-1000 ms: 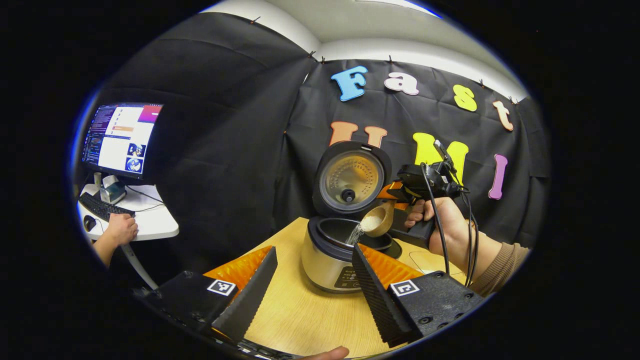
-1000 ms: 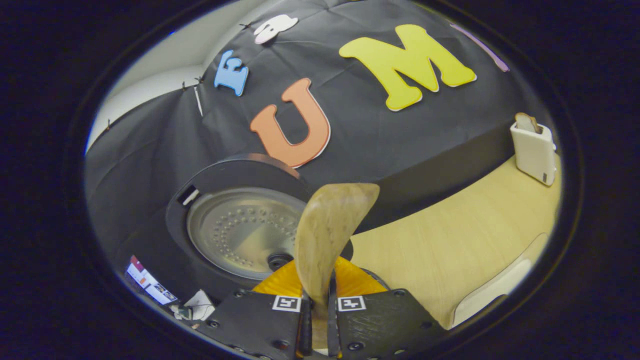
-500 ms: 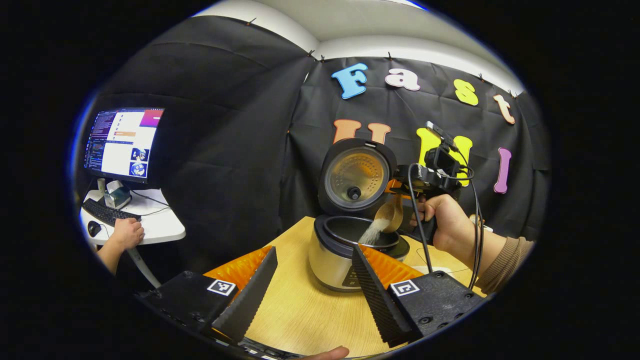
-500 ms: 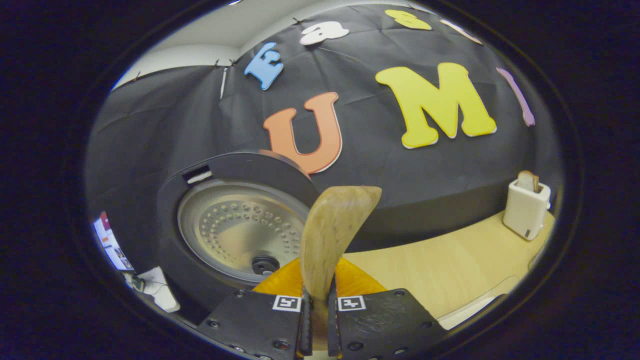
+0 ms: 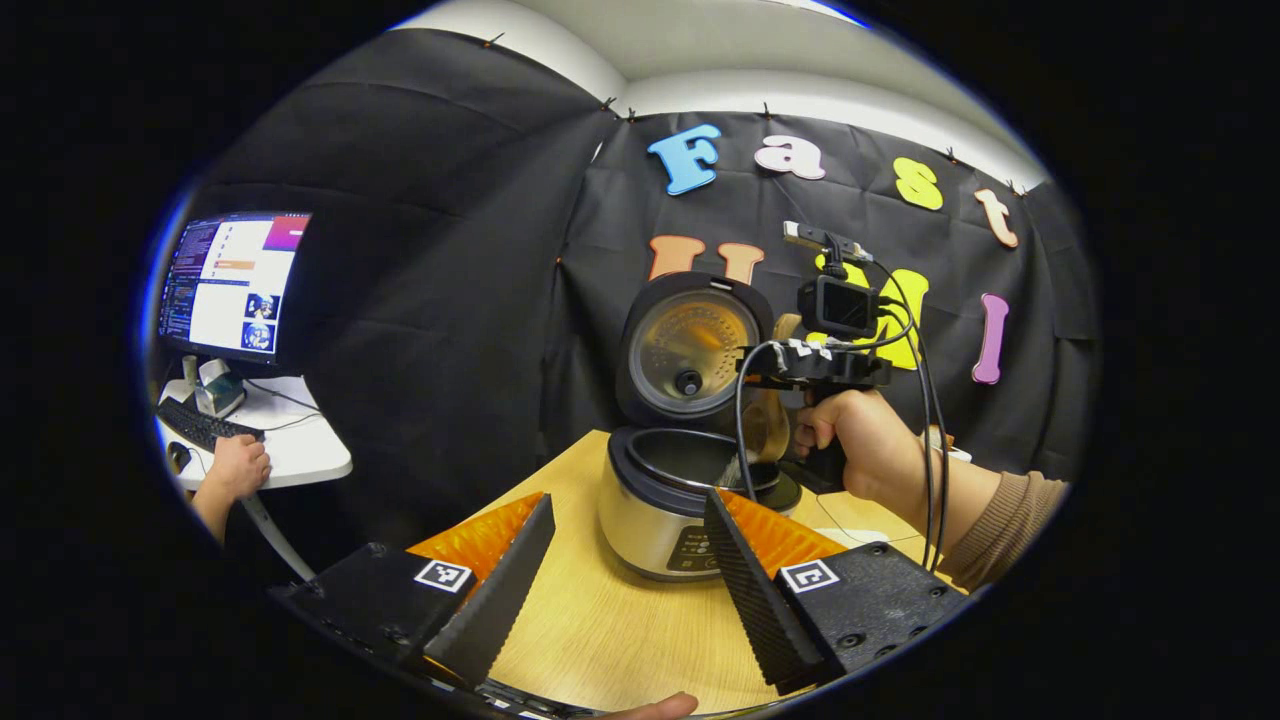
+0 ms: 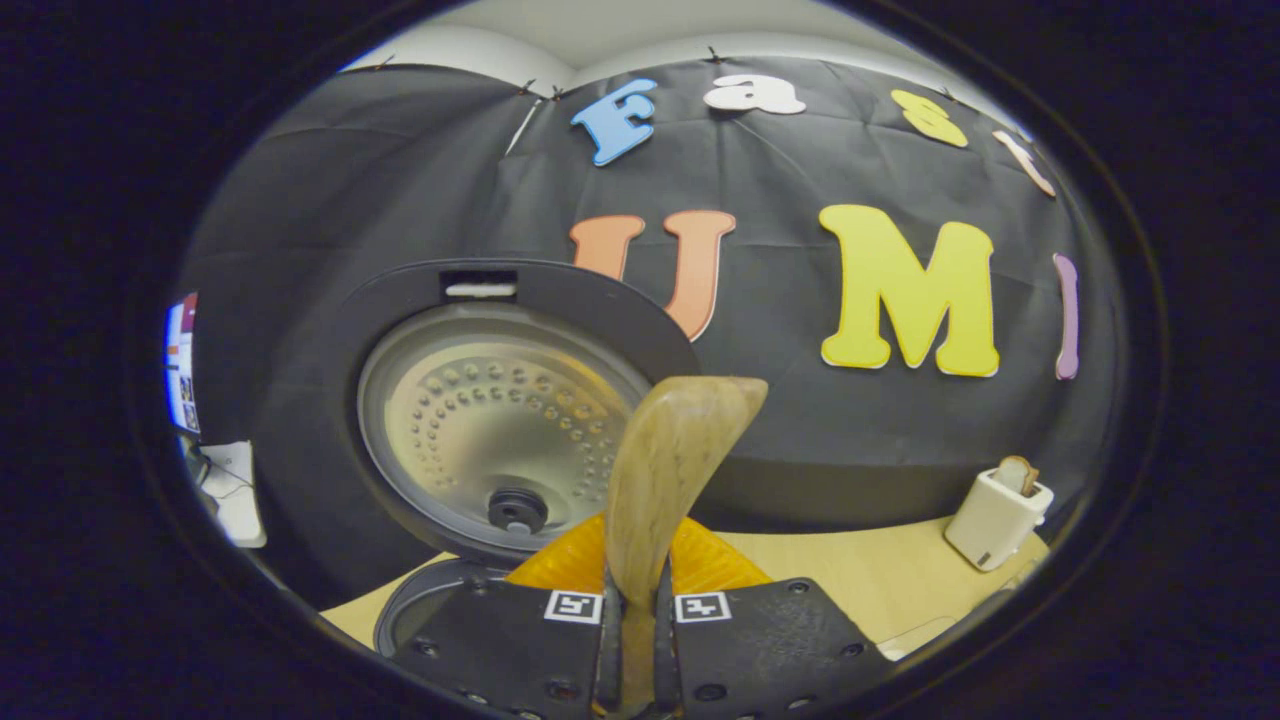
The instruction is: Close the left gripper, press the button to open the rice cooker; take a wooden spoon from the chopstick holder with the right hand, scoop a spoonful of rice and pour it into the rice cooker, then put the wooden spoon back into the chopstick holder.
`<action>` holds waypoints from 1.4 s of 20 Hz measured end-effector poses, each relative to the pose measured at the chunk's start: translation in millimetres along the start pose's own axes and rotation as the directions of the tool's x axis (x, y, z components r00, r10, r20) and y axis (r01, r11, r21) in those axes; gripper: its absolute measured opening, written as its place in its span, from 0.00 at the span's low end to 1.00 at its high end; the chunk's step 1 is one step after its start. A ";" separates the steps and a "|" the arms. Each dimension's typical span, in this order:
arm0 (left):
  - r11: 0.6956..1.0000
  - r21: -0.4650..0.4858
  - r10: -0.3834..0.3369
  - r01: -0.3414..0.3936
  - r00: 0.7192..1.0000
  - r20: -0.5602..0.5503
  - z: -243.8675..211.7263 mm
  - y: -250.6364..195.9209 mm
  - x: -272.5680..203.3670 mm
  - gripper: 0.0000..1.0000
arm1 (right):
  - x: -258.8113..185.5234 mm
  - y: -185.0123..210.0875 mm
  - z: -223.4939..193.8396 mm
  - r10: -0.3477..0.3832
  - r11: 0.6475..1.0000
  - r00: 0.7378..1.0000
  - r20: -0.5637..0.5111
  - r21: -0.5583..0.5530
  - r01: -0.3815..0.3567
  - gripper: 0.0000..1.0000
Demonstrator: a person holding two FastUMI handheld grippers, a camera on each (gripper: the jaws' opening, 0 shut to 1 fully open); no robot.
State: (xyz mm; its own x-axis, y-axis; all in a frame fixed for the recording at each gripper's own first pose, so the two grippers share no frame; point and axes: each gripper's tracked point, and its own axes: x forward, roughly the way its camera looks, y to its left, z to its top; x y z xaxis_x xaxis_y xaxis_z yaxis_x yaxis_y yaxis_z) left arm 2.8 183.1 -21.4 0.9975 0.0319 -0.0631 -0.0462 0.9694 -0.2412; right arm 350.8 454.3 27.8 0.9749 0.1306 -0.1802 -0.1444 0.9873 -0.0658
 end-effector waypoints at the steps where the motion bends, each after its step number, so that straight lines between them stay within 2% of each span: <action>1: 1.000 -0.010 0.009 -0.009 1.000 -0.006 -1.3 3.4 1.3 0.96 | 0.5 3.0 1.9 -0.002 0.999 1.000 0.010 -0.040 0.003 0.12; 4: 0.999 -0.011 0.032 -0.032 0.999 -0.019 -5.5 7.3 1.6 0.96 | -2.0 16.1 3.1 0.010 0.984 0.999 0.043 -0.179 -0.002 0.12; 8: 1.000 -0.002 0.025 -0.025 1.000 -0.014 -5.1 3.6 3.1 0.96 | -8.4 29.6 6.1 0.033 0.963 0.996 0.078 -0.269 -0.011 0.12; 15: 0.999 0.025 0.028 -0.027 0.999 -0.020 -9.2 -0.6 5.6 0.96 | -17.6 29.6 3.5 0.059 0.949 0.994 0.092 -0.314 -0.027 0.12; 19: 0.999 0.035 0.021 -0.021 1.000 -0.022 -10.1 -5.5 5.4 0.97 | -31.8 2.9 14.2 0.048 0.974 0.994 0.096 -0.224 -0.025 0.12; 21: 0.999 0.045 0.024 -0.023 1.000 -0.018 -9.0 -8.2 4.9 0.96 | -47.3 -16.5 35.5 0.047 0.976 0.988 0.147 -0.218 -0.014 0.12; 24: 0.998 0.062 -0.003 0.004 1.000 -0.020 -8.7 -19.9 5.9 0.96 | -70.4 -56.5 61.0 0.025 0.983 0.977 0.213 -0.182 0.014 0.14; 25: 0.998 0.059 -0.026 0.027 0.999 -0.019 -8.2 -27.2 4.2 0.96 | -78.5 -71.7 67.7 0.015 0.983 0.973 0.231 -0.181 0.028 0.10; 28: 0.997 0.057 -0.043 0.044 0.999 -0.006 -3.9 -35.5 0.3 0.96 | -94.1 -124.6 73.4 -0.035 0.984 0.970 0.239 -0.163 0.076 0.12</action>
State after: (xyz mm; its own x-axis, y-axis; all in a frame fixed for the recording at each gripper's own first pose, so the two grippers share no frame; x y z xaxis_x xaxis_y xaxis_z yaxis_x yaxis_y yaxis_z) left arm 4.5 147.7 -16.5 0.9982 -0.0116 -0.0581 0.0005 0.9822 -0.1877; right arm 289.5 325.7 125.0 0.9916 0.1137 0.0617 -0.0959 0.9663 -0.2387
